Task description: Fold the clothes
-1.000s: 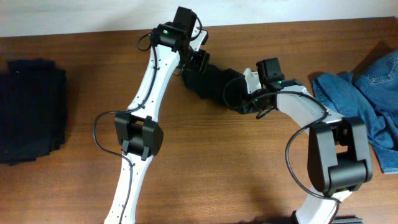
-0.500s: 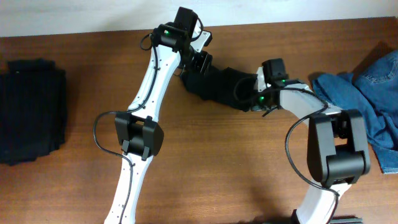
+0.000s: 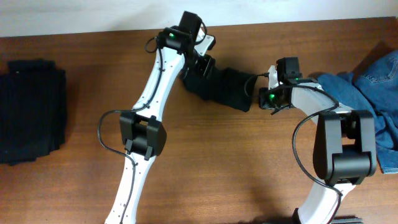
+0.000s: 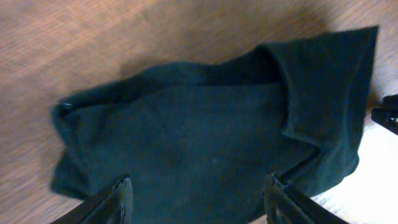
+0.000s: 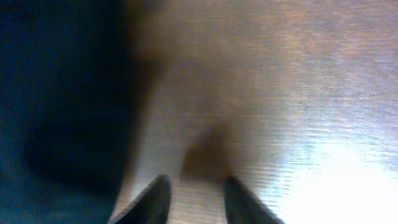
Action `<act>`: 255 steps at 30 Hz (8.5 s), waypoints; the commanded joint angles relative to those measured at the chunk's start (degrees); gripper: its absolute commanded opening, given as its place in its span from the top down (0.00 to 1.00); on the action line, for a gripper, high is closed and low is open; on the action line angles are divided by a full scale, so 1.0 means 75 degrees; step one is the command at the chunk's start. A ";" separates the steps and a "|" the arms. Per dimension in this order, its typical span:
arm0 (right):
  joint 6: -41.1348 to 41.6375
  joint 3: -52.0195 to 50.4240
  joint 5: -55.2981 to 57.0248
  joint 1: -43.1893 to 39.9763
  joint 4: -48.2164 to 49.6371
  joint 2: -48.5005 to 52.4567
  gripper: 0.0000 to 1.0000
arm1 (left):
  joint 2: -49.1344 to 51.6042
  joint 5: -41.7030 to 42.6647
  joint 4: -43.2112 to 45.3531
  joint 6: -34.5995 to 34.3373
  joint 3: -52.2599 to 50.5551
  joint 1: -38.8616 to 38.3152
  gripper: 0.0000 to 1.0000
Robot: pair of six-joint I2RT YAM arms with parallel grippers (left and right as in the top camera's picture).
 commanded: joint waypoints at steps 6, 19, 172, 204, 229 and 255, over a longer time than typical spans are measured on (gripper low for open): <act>0.0052 0.0023 -0.2331 -0.0758 0.0312 0.0309 0.14 | 0.0137 -0.0146 -0.0198 0.0152 0.0070 0.0070 0.33; -0.0117 0.0020 -0.4141 -0.0595 0.1460 0.0927 0.01 | 0.0131 -0.0055 -0.0169 -0.0318 0.0085 0.0662 0.32; -0.0629 -0.0216 -0.1871 0.1093 -0.1017 0.1128 0.01 | -0.2328 -0.2894 -0.2911 -0.3765 0.2468 0.7274 1.00; -0.0629 -0.0216 -0.1923 0.1090 -0.1358 0.1128 0.01 | -0.1731 -0.1172 -0.1565 -0.3861 0.2390 0.7525 1.00; -0.0629 -0.0216 -0.1923 0.1090 -0.1358 0.1128 0.01 | -0.1906 -0.1387 -0.0629 -0.3972 0.1597 0.6814 1.00; -0.0629 -0.0216 -0.1923 0.1090 -0.1358 0.1128 0.01 | -0.6187 -0.0408 0.4957 -0.5065 -0.9311 0.8067 1.00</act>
